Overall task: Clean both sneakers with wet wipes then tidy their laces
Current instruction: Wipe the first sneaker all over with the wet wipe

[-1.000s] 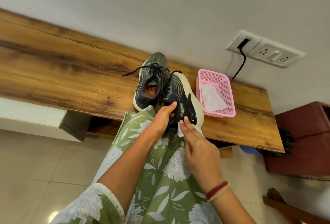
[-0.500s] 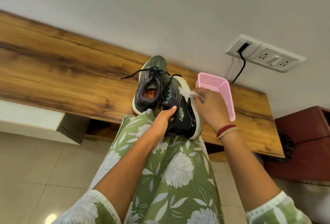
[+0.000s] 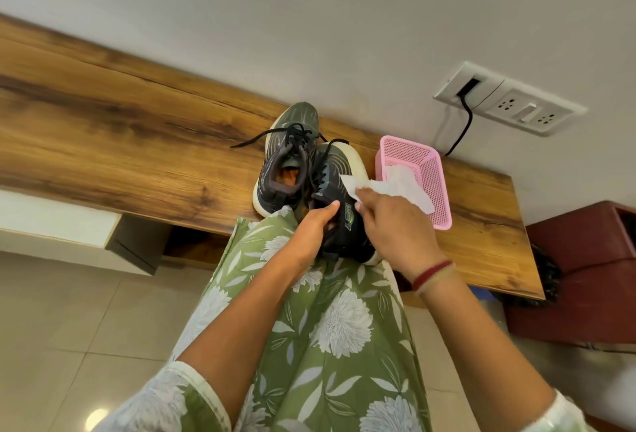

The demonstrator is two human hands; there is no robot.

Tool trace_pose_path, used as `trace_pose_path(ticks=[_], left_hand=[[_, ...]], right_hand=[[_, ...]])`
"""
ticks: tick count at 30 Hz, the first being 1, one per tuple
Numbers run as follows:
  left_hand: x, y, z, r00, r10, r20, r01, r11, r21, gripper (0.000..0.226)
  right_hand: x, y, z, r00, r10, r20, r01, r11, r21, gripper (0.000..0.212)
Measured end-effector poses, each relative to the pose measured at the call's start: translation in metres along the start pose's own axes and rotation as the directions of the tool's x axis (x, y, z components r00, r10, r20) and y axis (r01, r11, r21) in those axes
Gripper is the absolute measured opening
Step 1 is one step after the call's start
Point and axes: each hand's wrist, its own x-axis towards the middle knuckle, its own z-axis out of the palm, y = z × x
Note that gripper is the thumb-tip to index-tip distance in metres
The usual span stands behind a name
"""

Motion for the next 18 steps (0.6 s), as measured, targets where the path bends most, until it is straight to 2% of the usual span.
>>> trace_pose_path(ticks=[4, 9, 15, 18], left_hand=[[-0.002, 0.001, 0.0, 1.0, -0.008, -0.007, 0.008, 1.0, 0.0, 0.029], [0.003, 0.0, -0.001, 1.0, 0.016, -0.001, -0.016, 1.0, 0.002, 0.031], [0.003, -0.001, -0.001, 1.0, 0.002, 0.001, -0.002, 1.0, 0.011, 0.028], [0.001, 0.0, -0.002, 1.0, -0.01, -0.008, 0.01, 1.0, 0.004, 0.028]], right_hand=[[0.017, -0.003, -0.003, 0.998, 0.021, 0.063, -0.02, 1.0, -0.01, 0.032], [-0.026, -0.006, -0.006, 0.994, -0.106, 0.005, 0.106, 0.994, 0.007, 0.034], [0.0, 0.007, 0.004, 0.999, -0.047, 0.022, 0.045, 0.998, 0.051, 0.04], [-0.002, 0.008, 0.002, 0.994, -0.096, 0.046, 0.095, 0.995, 0.019, 0.036]])
